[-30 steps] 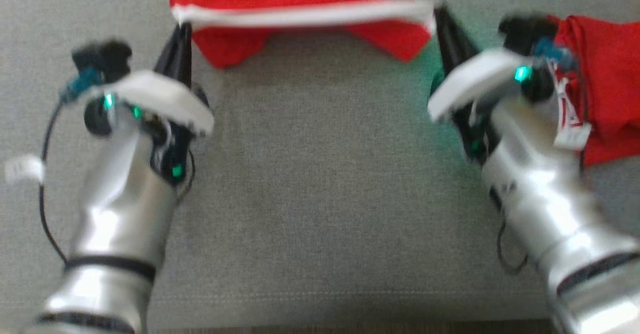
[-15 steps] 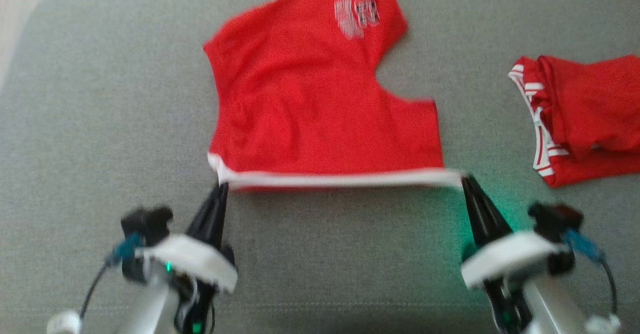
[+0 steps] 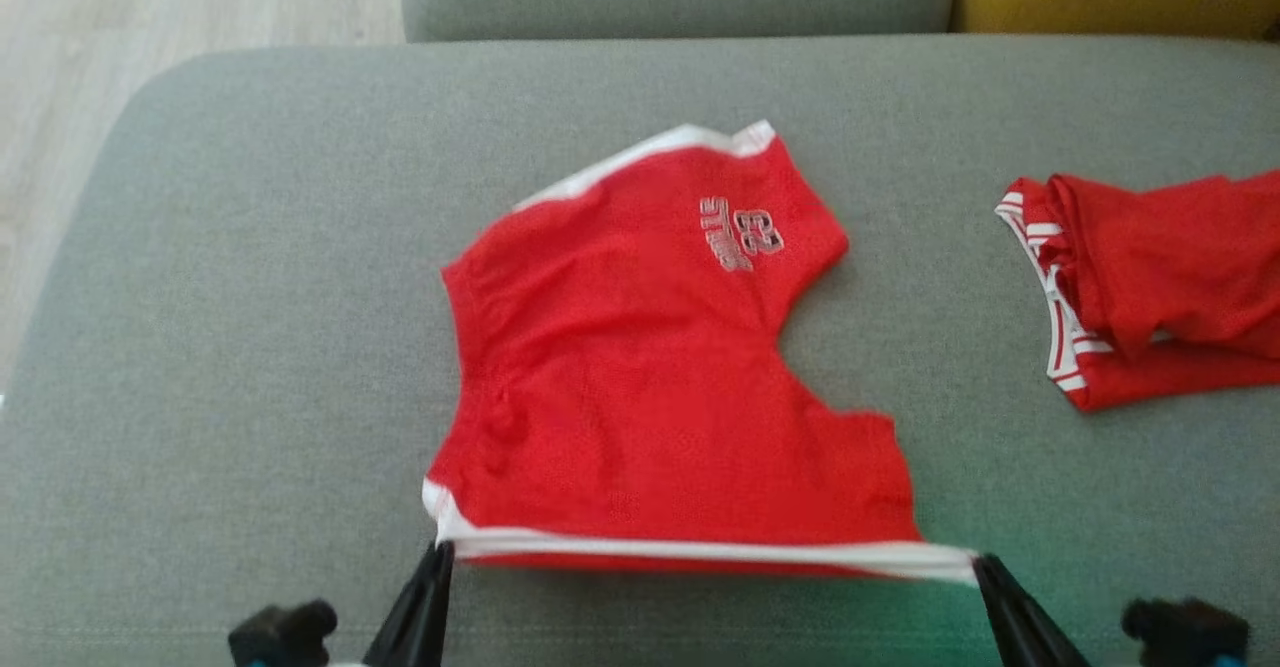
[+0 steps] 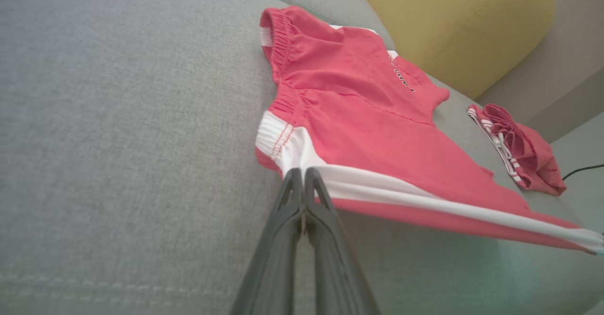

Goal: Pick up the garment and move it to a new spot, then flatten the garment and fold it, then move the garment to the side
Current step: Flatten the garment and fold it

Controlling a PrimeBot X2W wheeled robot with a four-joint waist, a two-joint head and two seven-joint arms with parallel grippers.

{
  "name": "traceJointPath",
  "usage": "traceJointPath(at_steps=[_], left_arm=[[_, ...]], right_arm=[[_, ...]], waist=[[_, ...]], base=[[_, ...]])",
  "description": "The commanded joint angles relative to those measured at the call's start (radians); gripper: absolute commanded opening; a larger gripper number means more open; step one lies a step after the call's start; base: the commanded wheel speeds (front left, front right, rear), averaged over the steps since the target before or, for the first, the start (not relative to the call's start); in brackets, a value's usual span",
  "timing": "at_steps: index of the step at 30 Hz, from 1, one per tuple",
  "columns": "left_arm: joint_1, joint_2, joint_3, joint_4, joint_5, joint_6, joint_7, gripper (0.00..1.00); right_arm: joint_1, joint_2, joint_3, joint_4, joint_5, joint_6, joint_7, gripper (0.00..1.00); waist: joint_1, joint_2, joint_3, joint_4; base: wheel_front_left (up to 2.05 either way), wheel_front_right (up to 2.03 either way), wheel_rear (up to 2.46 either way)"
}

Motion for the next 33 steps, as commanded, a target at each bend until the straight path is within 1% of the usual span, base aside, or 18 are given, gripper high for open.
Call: traceJointPath(at_steps=[1, 4, 8, 11, 14, 18, 23, 28, 29, 33], left_arm=[[-0.003, 0.036, 0.070, -0.050, -0.014, 0.034, 0.002, 0.00], [0.045, 0.045, 0.075, -0.105, -0.020, 0.058, 0.031, 0.00], [0.075, 0.056, 0.079, -0.156, -0.025, 0.078, 0.063, 0.00], [0.071, 0.066, 0.081, -0.179, -0.025, 0.089, 0.086, 0.00], [0.049, 0.067, 0.088, -0.188, -0.036, 0.095, 0.106, 0.00], [-0.036, 0.070, 0.079, -0.183, -0.059, 0.074, 0.153, 0.00], [-0.200, 0.082, 0.084, -0.152, -0.077, 0.047, 0.200, 0.00], [-0.388, 0.081, 0.077, -0.063, -0.099, 0.005, 0.239, 0.00], [-0.388, 0.081, 0.077, -0.063, -0.099, 0.005, 0.239, 0.00], [-0.532, 0.058, 0.078, 0.037, -0.124, -0.022, 0.246, 0.00]], right_arm=[[0.004, -0.022, -0.030, -0.050, 0.010, -0.001, 0.002, 0.00], [0.043, -0.022, -0.049, -0.073, 0.021, -0.001, 0.016, 0.00], [0.059, -0.022, -0.057, -0.087, 0.031, -0.001, 0.027, 0.00], [0.040, -0.022, -0.068, -0.088, 0.027, -0.001, 0.031, 0.00], [-0.017, -0.022, -0.073, -0.072, 0.020, -0.001, 0.036, 0.00], [-0.152, -0.021, -0.073, -0.017, 0.002, -0.001, 0.031, 0.00], [-0.407, -0.031, -0.035, 0.071, -0.019, -0.001, 0.029, 0.00], [-0.680, -0.057, -0.005, 0.237, -0.012, -0.001, 0.020, 0.00], [-0.680, -0.057, -0.005, 0.237, -0.012, -0.001, 0.020, 0.00], [-0.872, -0.064, 0.012, 0.395, 0.002, -0.001, -0.010, 0.00]], waist=[[0.0000, -0.0001, -0.019, 0.005], [0.0000, -0.0001, -0.034, 0.007], [0.0000, -0.0001, -0.046, 0.007], [0.0000, -0.0001, -0.047, 0.006], [0.0000, -0.0001, -0.038, 0.002], [0.0000, -0.0001, 0.003, 0.011], [0.0000, -0.0001, 0.091, 0.019], [0.0000, -0.0001, 0.179, 0.047], [0.0000, -0.0001, 0.179, 0.047], [0.0000, -0.0001, 0.244, 0.074]], base=[[0.00, 0.00, 0.00], [0.00, 0.00, 0.00], [0.00, 0.00, 0.00], [0.00, 0.00, 0.00], [0.00, 0.00, 0.00], [0.00, 0.00, 0.00], [0.00, 0.00, 0.00], [0.00, 0.00, 0.00], [0.00, 0.00, 0.00], [0.00, 0.00, 0.00]])
